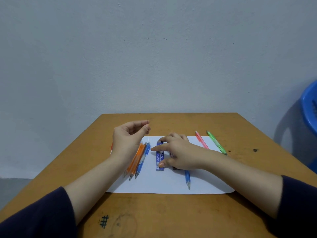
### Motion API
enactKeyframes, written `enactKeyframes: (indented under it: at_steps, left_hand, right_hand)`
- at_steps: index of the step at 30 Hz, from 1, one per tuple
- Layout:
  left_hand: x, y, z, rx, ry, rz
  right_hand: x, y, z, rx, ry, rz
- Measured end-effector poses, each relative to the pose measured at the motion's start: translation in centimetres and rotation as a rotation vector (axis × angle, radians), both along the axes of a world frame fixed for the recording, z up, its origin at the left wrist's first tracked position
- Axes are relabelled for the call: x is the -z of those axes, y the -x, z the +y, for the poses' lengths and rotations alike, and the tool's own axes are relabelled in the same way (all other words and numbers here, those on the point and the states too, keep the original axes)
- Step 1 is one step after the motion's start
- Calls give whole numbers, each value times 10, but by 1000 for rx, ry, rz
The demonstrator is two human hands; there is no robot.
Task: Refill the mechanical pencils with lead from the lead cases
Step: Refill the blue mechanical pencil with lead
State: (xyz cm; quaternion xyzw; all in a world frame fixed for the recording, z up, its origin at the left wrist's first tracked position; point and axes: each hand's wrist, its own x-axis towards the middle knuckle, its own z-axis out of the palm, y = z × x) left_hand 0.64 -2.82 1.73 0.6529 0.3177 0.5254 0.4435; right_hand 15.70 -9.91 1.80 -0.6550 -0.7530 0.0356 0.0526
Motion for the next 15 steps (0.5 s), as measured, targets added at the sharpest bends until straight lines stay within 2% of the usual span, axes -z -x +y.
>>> enactKeyframes:
  at_steps: [15]
  left_hand:
    - [-1, 1, -5, 18, 1, -11]
  right_hand:
    - [1, -7, -1, -18, -5, 16]
